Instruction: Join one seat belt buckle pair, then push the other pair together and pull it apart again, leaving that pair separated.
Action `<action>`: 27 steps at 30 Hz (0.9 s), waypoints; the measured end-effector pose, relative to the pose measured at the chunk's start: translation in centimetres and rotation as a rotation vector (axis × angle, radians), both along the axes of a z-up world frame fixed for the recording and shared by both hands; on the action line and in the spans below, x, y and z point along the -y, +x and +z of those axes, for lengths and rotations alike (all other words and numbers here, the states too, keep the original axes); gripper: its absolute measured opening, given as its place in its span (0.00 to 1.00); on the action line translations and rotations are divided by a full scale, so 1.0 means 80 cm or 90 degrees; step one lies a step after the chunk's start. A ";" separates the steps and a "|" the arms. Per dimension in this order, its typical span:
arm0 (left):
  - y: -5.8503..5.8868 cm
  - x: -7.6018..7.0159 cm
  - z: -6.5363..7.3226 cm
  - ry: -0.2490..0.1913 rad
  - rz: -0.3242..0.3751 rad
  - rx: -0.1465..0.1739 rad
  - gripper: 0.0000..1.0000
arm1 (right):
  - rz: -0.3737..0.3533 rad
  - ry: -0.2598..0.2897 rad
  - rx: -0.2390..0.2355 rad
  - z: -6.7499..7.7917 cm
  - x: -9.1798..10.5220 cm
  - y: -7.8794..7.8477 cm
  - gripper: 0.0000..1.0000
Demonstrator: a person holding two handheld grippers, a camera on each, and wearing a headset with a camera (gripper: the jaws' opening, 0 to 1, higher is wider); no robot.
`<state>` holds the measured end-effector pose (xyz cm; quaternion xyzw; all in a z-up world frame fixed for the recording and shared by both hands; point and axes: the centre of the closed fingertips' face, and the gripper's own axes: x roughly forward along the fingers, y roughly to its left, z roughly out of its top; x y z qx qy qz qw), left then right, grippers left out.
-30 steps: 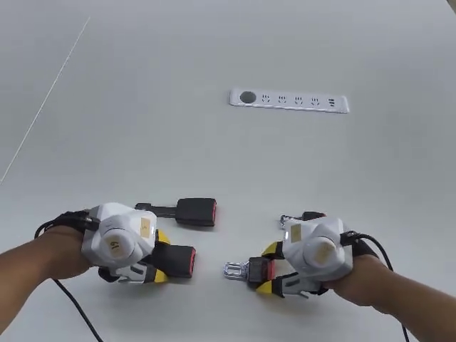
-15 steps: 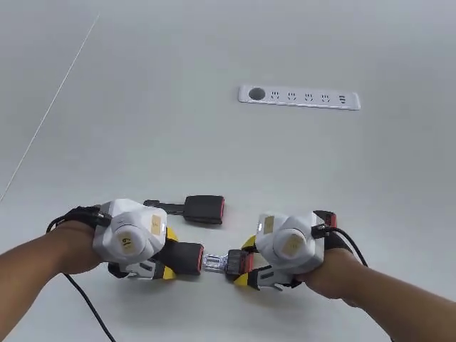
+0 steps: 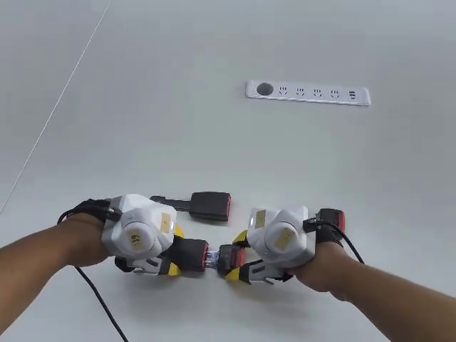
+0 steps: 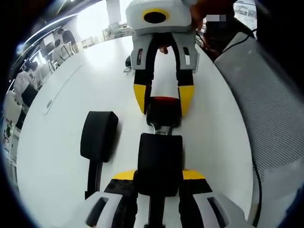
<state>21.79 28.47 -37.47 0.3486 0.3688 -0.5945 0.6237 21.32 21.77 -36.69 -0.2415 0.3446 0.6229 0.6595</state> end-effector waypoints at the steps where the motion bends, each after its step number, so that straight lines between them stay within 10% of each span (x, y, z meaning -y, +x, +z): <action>1: -0.001 0.001 0.001 -0.001 -0.003 0.000 0.33 | -0.001 0.000 -0.001 0.000 0.000 0.000 0.33; 27: 0.000 -0.001 -0.003 0.015 -0.026 0.002 0.34 | -0.001 -0.018 -0.005 -0.003 -0.020 0.000 0.34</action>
